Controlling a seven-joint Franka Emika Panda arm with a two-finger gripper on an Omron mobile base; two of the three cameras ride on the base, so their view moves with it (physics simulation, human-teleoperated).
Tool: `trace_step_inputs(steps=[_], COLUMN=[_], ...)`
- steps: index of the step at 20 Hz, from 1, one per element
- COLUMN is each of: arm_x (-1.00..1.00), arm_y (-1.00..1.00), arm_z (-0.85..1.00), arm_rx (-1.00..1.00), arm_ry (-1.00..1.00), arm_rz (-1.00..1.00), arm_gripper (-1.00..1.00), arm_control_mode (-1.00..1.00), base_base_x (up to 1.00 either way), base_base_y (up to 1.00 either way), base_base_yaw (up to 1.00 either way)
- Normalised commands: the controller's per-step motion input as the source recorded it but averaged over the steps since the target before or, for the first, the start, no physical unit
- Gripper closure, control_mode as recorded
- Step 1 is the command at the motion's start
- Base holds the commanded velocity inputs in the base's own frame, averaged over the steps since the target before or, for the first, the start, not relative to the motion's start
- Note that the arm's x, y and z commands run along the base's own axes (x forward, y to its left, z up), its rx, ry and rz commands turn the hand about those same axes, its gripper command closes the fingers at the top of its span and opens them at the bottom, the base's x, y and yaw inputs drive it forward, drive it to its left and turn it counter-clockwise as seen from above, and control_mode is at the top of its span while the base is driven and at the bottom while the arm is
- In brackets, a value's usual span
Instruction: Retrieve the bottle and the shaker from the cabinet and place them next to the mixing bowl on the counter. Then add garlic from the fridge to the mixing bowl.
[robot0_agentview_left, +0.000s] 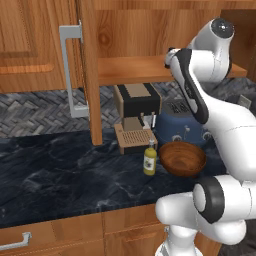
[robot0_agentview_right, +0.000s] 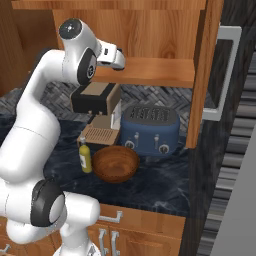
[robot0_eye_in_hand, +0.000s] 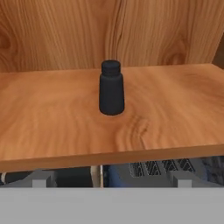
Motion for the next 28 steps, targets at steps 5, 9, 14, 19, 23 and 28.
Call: trace_step_inputs(steps=[5,9,14,19,23,28], arm_x=[0.34,0.43,0.43,0.33,0.17,0.14], arm_y=[0.00,0.00,0.00,0.00,-0.01,-0.06], arm_z=[-0.17,-0.12,-0.10,0.00,0.00,-0.04], arm_rx=[0.00,0.00,0.00,0.00,0.00,0.00], arm_ry=[0.00,0.00,0.00,0.00,0.00,0.04], arm_rz=[0.00,0.00,0.00,0.00,0.00,0.00], arm_gripper=[-1.00,-1.00,-1.00,-1.00,-1.00,-1.00], arm_control_mode=[-1.00,-1.00,-1.00,-1.00,-1.00,-1.00], base_base_x=[0.00,0.00,0.00,0.00,0.00,0.00], base_base_y=[0.00,0.00,0.00,0.00,0.00,0.00], base_base_yaw=[0.00,0.00,0.00,0.00,0.00,0.00])
